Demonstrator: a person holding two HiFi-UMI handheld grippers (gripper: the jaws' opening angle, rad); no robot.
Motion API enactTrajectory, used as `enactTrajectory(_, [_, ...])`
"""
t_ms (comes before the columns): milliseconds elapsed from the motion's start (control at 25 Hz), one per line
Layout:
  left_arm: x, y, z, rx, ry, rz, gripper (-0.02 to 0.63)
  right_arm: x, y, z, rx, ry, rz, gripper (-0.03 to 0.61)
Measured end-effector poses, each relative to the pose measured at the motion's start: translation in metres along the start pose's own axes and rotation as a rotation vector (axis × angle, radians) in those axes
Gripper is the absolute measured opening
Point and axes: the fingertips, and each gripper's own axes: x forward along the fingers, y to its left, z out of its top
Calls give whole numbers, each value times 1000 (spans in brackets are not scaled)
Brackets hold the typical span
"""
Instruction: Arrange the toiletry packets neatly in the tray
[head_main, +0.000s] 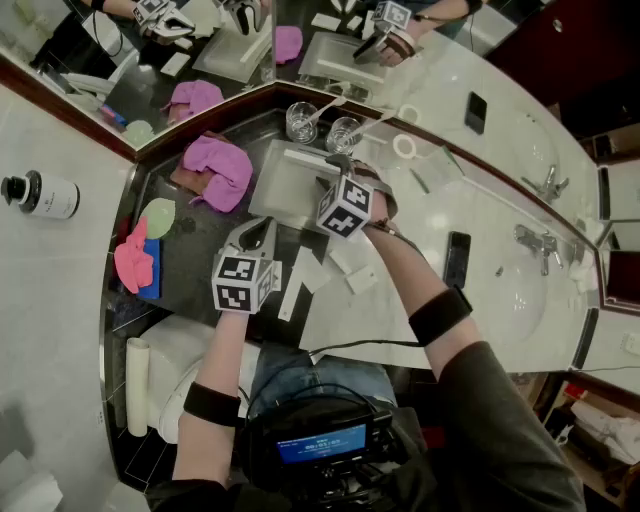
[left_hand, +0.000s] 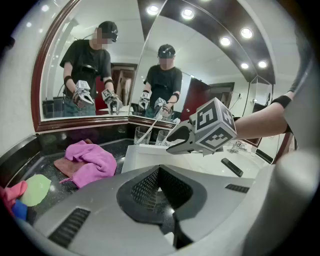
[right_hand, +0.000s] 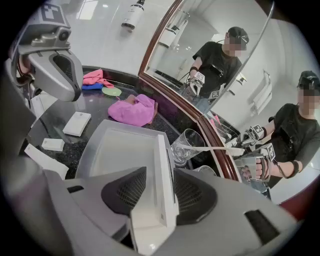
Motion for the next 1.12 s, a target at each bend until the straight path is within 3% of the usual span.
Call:
enactTrajectory(160, [-11, -12, 2, 14, -4, -3, 0, -32, 6, -10, 49, -17, 4, 189])
enactTrajectory(440, [-36, -39, 2, 20, -16, -9, 0, -103, 16, -32, 159, -75, -22, 31])
enactTrajectory(800, [-64, -86, 5, 98, -20, -10, 0, -181, 43, -82, 450, -174, 3, 15])
enactTrajectory(1120, [-86, -115, 0, 85, -31, 2, 0, -239, 76, -125, 581, -236, -21, 15])
